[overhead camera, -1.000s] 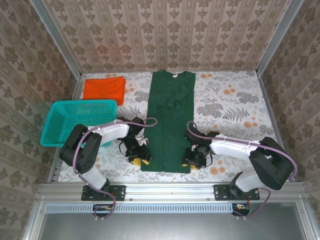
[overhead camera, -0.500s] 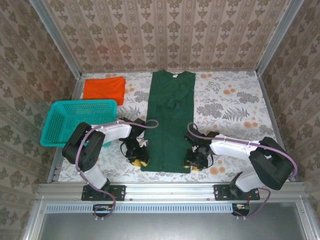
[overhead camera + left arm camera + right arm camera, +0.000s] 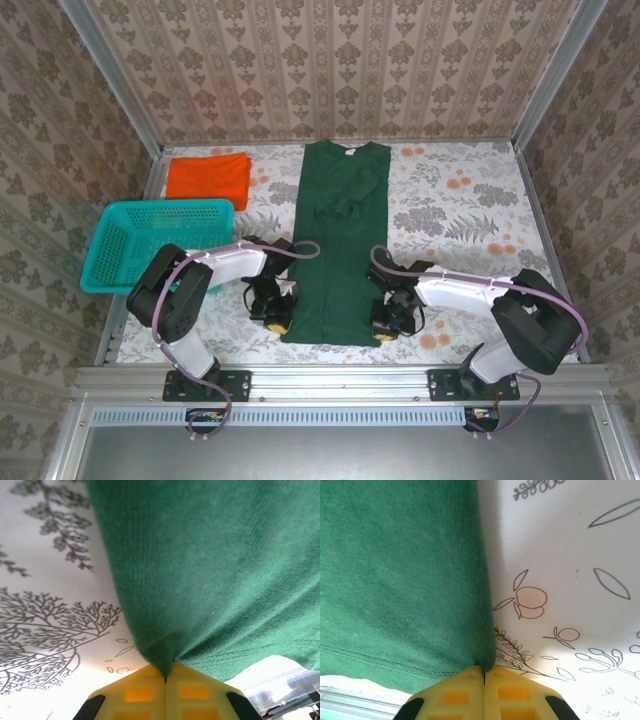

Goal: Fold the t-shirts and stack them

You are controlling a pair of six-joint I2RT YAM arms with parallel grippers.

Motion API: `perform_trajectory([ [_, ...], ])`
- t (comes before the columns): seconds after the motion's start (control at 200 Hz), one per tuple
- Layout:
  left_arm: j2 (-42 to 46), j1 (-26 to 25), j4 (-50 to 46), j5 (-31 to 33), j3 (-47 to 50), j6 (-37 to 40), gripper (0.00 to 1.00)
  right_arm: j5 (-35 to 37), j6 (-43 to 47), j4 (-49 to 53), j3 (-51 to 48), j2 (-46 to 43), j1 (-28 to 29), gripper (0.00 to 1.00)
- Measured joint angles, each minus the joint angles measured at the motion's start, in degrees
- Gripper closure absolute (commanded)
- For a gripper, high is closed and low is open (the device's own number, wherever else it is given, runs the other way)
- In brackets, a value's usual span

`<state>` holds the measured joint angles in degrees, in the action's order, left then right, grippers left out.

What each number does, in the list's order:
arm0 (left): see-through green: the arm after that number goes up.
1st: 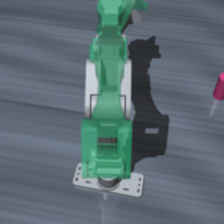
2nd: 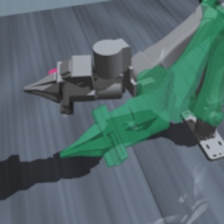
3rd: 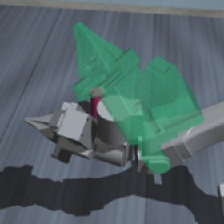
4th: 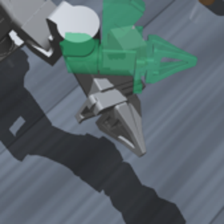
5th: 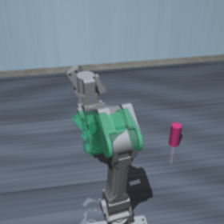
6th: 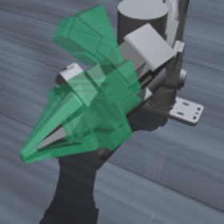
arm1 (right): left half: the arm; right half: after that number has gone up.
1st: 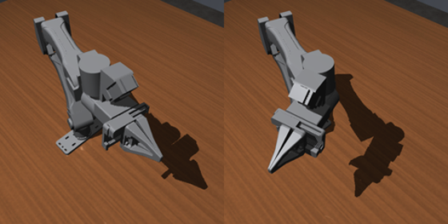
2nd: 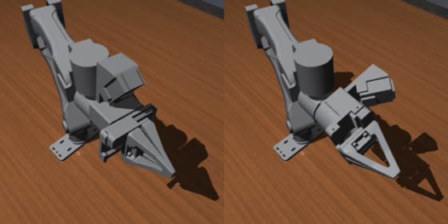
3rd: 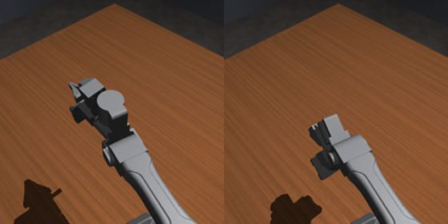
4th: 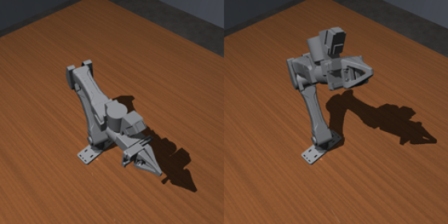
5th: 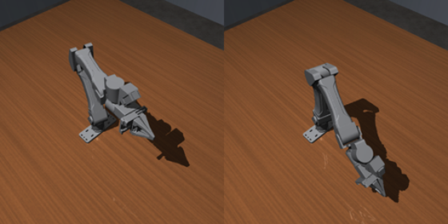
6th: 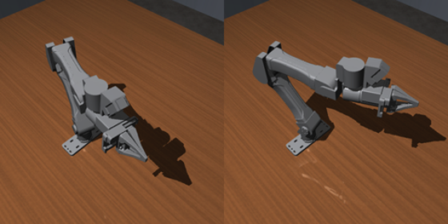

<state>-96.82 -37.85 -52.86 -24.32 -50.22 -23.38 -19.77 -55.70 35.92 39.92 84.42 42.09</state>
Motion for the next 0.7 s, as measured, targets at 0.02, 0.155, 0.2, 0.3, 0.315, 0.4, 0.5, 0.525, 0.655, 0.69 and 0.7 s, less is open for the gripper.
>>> perform_trajectory([
  [0.02, 0.0, -0.02, -0.11, 0.2, -0.04, -0.02, 1.0, -0.09, -0.02, -0.59, -0.52, -0.48, -0.22, 0.98],
  [0.155, 0.0, -0.35, -0.9, 1.7, -0.31, -0.15, 1.0, -1.55, -0.76, -5.18, -5.9, -5.64, -1.99, 0.99],
  [0.2, 0.0, -0.39, -1.01, 2.05, -0.42, -0.22, 1.0, -1.99, -1.36, -6.49, -7.89, -7.61, -2.67, 1.0],
  [0.3, 0.0, -0.72, -1.11, 2.47, -0.55, -0.24, 1.0, -3.78, -2.75, -9.31, -11.13, -10.32, -4.39, 1.0],
  [0.315, 0.0, -0.72, -1.11, 2.49, -0.55, -0.22, 1.0, -4.09, -2.99, -9.64, -11.43, -10.54, -4.61, 1.0],
  [0.4, 0.0, -0.81, -1.11, 2.56, -0.55, -0.22, 1.0, -5.4, -4.17, -10.71, -12.52, -11.21, -5.7, 0.97],
  [0.5, 0.0, -1.09, -1.11, 2.64, -0.57, -0.24, 1.0, -6.29, -5.9, -11.56, -13.4, -11.85, -6.51, 0.94],
  [0.525, 0.0, -1.18, -1.11, 2.73, -0.59, -0.24, 1.0, -6.45, -6.34, -11.8, -13.77, -12.2, -6.73, 0.94],
  [0.655, 0.0, -1.36, -1.11, 2.84, -0.61, -0.24, 1.0, -6.69, -9.7, -13.33, -16.57, -15.45, -7.72, 0.75],
  [0.69, 0.0, -1.49, -1.11, 2.97, -0.66, -0.24, 1.0, -6.86, -10.58, -13.75, -17.4, -16.52, -8.09, 0.73],
  [0.7, 0.0, -1.51, -1.11, 2.99, -0.66, -0.24, 1.0, -6.93, -11.08, -13.94, -17.59, -16.87, -8.15, 0.72],
])
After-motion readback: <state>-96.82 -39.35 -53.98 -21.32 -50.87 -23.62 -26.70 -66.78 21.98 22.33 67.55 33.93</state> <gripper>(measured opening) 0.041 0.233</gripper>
